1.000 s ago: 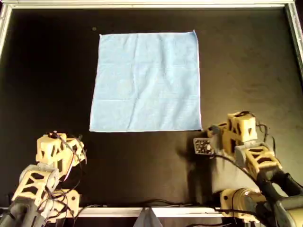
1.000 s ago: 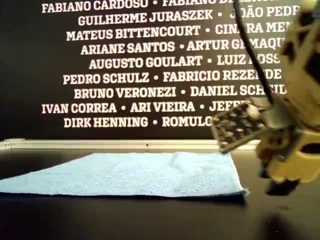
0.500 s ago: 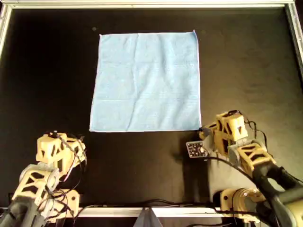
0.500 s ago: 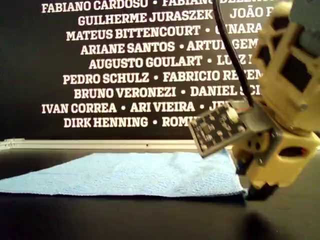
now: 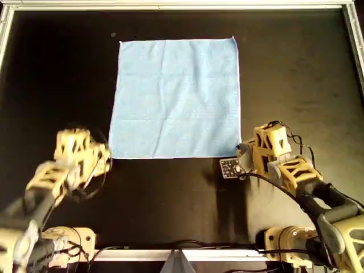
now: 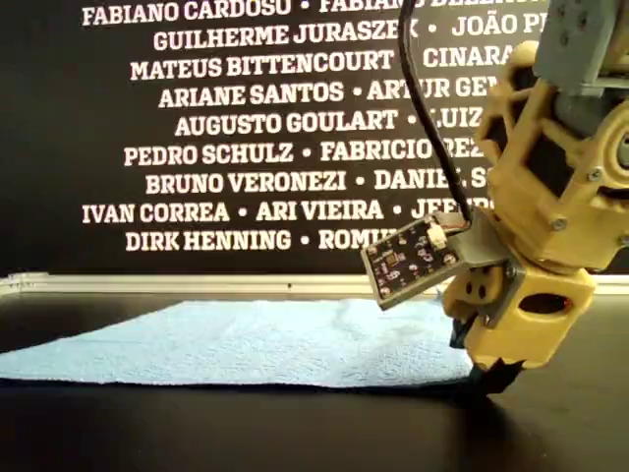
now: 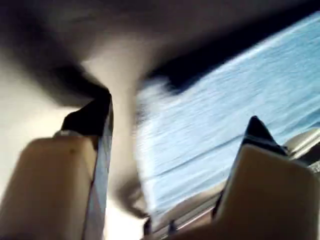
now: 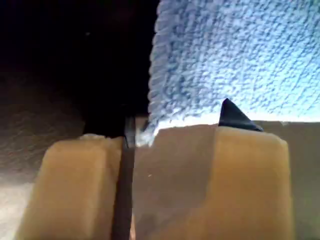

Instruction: Fold a cloth

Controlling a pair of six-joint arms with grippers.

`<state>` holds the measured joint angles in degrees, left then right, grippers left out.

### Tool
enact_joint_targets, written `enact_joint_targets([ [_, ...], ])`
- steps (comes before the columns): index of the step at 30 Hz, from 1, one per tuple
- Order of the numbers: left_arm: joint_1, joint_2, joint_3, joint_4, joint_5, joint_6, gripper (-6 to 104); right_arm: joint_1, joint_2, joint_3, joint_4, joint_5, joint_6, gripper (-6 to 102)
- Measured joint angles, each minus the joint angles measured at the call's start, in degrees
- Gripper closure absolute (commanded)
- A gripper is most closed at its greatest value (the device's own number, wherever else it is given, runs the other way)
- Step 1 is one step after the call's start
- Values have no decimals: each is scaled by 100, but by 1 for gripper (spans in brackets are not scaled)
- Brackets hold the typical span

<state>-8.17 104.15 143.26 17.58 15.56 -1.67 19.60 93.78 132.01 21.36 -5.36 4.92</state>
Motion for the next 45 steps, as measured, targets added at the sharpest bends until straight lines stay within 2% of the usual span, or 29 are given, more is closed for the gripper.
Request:
enact_joint_targets([
  [15,-18,-633,-677,-9,0,35,6,18,-527,-571,-44,-9,9,27],
  [17,-246,-615,-686,-18,-79,35,6,18,-527,-571,-44,-9,9,27],
  [21,-993,-615,-703,-97,-62,97,6,18,-527,-571,-44,-9,9,27],
  [23,-1099,-615,-703,-97,-79,79,6,18,-527,-571,-44,-9,9,27],
  [27,-1125,-615,-703,-97,-88,-9,7,18,-527,-571,-44,-9,9,27],
  [31,-1107,-615,-703,-97,-105,-18,16,18,-527,-571,-44,-9,9,35],
  [35,-782,-624,-703,-97,-35,-70,27,18,-527,-571,-44,-9,9,46],
  [39,-712,-624,-703,-88,-35,-70,37,18,-527,-571,-44,-9,9,52],
  [42,-712,-624,-703,-88,-35,-70,48,0,-527,-571,-44,-44,9,56],
  [45,-703,-624,-703,-88,-18,-70,64,0,-527,-571,-44,-35,9,64],
])
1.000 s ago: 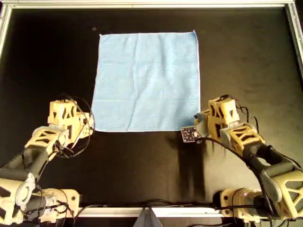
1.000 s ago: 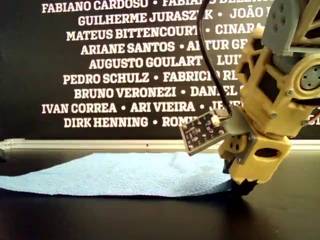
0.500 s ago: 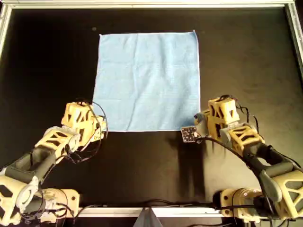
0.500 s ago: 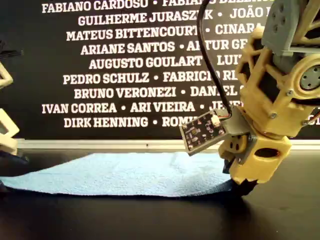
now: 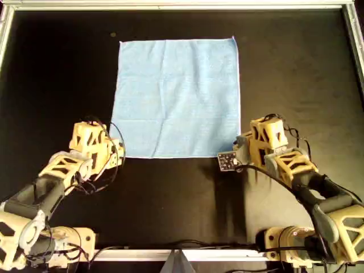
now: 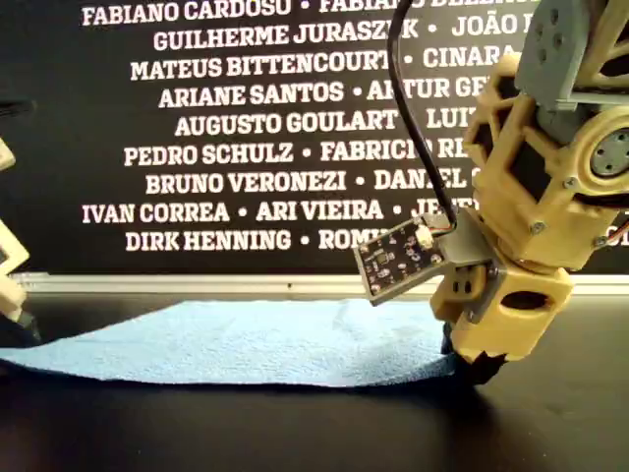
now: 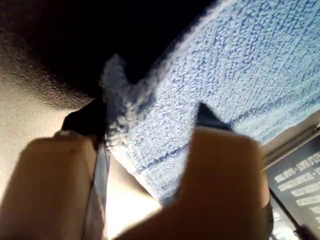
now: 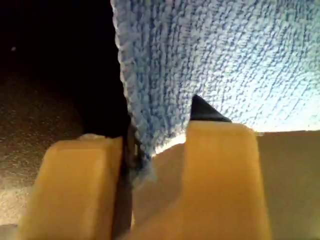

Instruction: Fold a cloth

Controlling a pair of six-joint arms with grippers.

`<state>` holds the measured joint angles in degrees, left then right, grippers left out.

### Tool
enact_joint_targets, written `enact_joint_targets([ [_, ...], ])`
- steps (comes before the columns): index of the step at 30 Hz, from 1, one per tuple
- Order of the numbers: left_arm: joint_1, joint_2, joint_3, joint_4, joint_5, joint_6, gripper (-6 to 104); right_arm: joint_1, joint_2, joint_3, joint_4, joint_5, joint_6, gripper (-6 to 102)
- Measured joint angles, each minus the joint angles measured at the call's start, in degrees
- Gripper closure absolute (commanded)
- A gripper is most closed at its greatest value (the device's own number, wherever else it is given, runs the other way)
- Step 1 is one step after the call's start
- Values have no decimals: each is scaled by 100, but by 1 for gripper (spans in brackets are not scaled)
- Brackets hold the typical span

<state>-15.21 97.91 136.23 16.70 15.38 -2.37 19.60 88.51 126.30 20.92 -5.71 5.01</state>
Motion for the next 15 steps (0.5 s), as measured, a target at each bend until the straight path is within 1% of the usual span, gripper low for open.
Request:
enact_joint_targets([
  [4,0,26,0,0,0,0,90,0,0,0,0,9,0,80],
  [6,9,53,0,0,0,0,99,0,0,0,0,9,0,89],
  [7,18,62,0,0,0,0,101,0,0,0,0,9,0,92],
  [9,26,62,0,0,0,0,99,0,0,0,0,9,0,97],
  [12,26,53,0,0,0,9,98,0,0,0,0,9,0,98],
  [15,26,70,0,0,0,79,99,0,0,0,0,9,0,97],
])
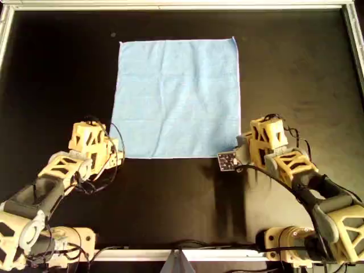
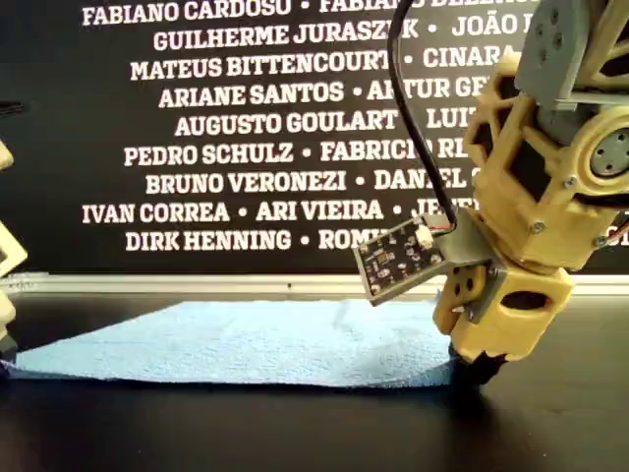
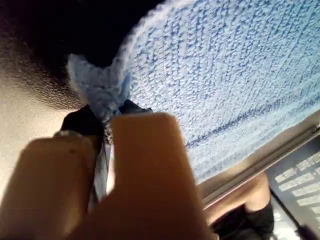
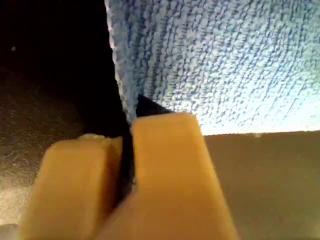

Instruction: Fold a cloth

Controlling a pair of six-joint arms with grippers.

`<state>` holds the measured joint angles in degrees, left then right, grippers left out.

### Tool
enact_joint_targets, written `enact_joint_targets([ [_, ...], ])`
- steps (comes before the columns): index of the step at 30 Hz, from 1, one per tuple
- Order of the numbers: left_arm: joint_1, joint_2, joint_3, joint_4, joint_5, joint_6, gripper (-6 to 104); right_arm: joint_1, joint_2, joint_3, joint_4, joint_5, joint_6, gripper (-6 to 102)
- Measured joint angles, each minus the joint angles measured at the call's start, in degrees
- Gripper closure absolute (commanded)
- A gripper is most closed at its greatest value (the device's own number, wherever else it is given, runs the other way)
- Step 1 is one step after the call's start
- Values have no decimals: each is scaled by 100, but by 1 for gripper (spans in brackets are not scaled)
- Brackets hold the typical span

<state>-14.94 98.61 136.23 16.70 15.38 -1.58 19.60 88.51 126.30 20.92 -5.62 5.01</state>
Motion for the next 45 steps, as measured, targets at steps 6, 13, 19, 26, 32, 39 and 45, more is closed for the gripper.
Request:
enact_joint_targets([
  [6,0,9,9,53,-26,9,99,0,211,97,0,18,0,97],
  [13,9,413,343,70,-35,26,99,9,1529,914,0,18,0,97],
  [19,9,1626,1230,211,-35,26,99,18,2268,1354,0,-62,26,97],
  [26,9,2215,1310,141,-62,26,99,9,2268,1354,0,35,9,97],
  [32,18,1854,536,132,-105,26,98,-9,2162,853,0,114,-70,97],
  [39,62,237,-993,132,-141,26,98,-9,853,-650,-9,123,-70,97],
  [45,202,-1002,-2399,132,-141,26,98,-9,-589,-2171,-9,123,-70,97],
])
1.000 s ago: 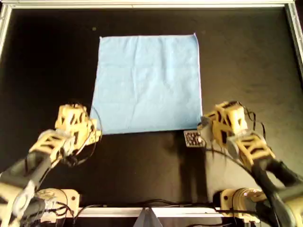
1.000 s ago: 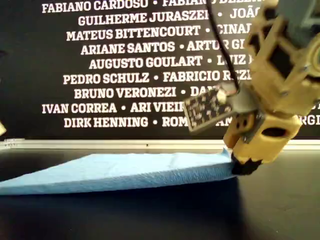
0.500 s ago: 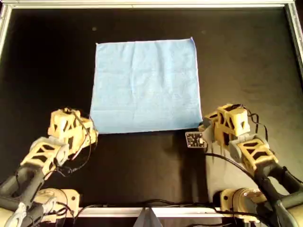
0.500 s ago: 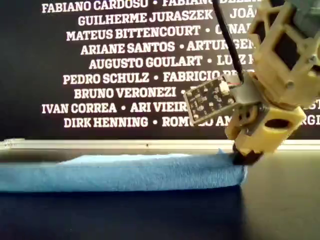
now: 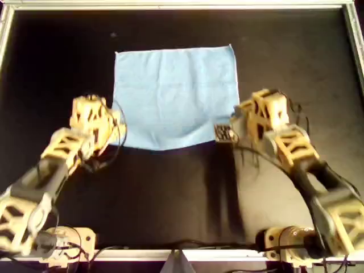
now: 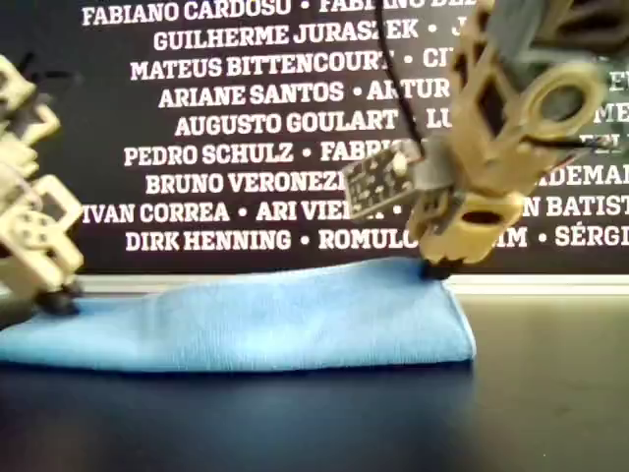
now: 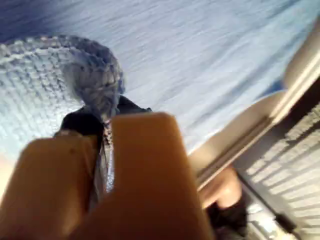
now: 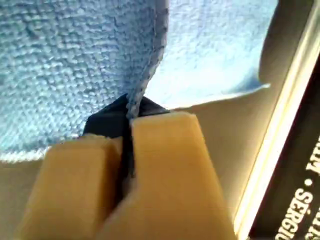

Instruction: Fold a cloth

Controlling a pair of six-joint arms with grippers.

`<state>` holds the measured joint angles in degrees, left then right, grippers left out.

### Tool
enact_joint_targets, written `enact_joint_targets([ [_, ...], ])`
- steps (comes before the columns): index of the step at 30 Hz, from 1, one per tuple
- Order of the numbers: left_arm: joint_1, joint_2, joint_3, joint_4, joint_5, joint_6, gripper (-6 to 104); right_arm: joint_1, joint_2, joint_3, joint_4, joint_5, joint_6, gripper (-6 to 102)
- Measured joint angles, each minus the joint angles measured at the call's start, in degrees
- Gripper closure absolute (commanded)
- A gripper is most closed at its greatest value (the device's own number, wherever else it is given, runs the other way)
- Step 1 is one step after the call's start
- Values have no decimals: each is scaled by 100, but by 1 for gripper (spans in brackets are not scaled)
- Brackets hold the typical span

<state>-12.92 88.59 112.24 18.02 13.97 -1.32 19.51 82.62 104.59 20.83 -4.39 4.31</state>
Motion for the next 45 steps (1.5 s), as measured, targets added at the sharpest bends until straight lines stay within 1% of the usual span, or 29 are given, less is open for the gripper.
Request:
enact_joint_targets([
  [4,448,-457,-809,0,0,0,98,-26,-747,-976,0,0,0,97],
  [5,554,-527,-993,0,0,0,98,-53,-923,-1222,0,0,-26,97],
  [7,694,-659,-1345,0,0,0,98,-88,-1266,-1679,-9,0,-149,97],
  [8,712,-712,-1503,0,0,0,98,-88,-1424,-1881,-9,0,-211,97],
  [10,721,-888,-1802,0,0,0,98,-88,-1731,-2268,-9,0,-325,97],
  [12,721,-1107,-2065,0,0,0,98,-88,-1978,-2575,-9,0,-360,97],
  [20,721,-2083,-3059,0,105,0,98,-229,-2619,-3560,-9,0,-387,97],
  [24,721,-2417,-3472,0,105,0,98,-387,-2909,-4034,-9,0,-387,97],
  [35,721,-3146,-4632,0,105,0,98,-378,-3788,-5106,-9,0,-404,97],
  [43,721,-3577,-5212,0,105,0,98,-492,-3911,-5739,-9,0,-404,97],
  [45,721,-3665,-5326,0,105,0,98,-527,-4017,-5810,-9,0,-475,97],
])
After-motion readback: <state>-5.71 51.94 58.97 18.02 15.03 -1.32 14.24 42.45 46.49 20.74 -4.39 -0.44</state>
